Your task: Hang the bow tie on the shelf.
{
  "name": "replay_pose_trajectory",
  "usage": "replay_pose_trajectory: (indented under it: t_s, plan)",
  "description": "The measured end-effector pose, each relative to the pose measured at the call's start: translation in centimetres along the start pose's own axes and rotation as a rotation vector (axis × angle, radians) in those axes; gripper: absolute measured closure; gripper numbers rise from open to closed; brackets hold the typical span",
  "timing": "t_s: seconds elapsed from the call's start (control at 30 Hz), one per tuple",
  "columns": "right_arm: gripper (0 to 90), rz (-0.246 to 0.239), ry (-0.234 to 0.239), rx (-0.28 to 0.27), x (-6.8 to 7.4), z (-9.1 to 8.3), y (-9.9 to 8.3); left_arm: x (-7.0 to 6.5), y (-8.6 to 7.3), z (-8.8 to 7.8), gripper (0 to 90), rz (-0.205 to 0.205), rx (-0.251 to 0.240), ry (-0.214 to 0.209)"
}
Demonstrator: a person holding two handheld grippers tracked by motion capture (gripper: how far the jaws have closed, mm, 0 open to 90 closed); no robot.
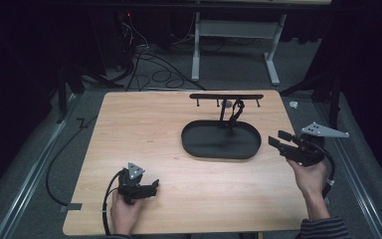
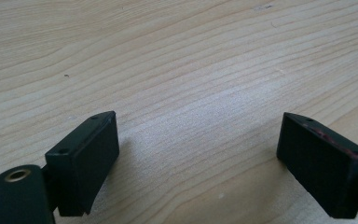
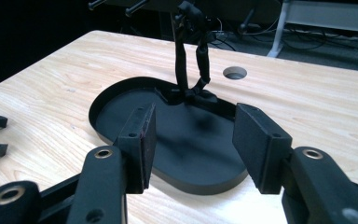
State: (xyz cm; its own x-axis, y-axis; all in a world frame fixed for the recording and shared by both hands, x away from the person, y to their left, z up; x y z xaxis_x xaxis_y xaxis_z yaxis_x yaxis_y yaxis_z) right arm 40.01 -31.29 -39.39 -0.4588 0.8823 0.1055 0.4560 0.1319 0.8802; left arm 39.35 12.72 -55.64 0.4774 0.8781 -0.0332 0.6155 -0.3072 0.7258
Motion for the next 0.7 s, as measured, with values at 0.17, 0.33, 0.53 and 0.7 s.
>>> replay_pose_trajectory:
  t_s: [0.17, 0.33, 0.53, 0.7]
  plan:
    - [51.0, 0.011, 0.009, -0.011, 0.3, -0.5, -0.4, 0.0, 0.0, 0.0, 13.2, 0.0, 0.0, 0.0]
    - [51.2, 0.008, 0.004, -0.015, 0.8, -1.1, -0.9, 0.0, 0.0, 0.0, 13.2, 0.0, 0.0, 0.0]
    - [51.8, 0.02, 0.018, -0.022, 1.1, -1.4, -1.7, 0.0, 0.0, 0.0, 13.2, -0.001, 0.0, 0.0]
    - [51.9, 0.018, 0.029, -0.02, 1.4, -1.4, -2.4, 0.0, 0.0, 0.0, 13.3, 0.0, 0.0, 0.0]
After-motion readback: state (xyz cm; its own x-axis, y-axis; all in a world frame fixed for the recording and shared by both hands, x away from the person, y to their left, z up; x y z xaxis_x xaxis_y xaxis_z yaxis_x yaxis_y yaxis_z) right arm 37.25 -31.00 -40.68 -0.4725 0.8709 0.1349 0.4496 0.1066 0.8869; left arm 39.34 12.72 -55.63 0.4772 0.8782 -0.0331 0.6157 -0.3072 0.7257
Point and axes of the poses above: each handheld gripper's, and its own axes: z roughly forward along the jaws, y roughly out of its top, x roughly to its left, the point moved 7 cm from there along z, roughly forward along the jaws, and after that the axes turned 1 degree about -z, right-handed, at the moved point
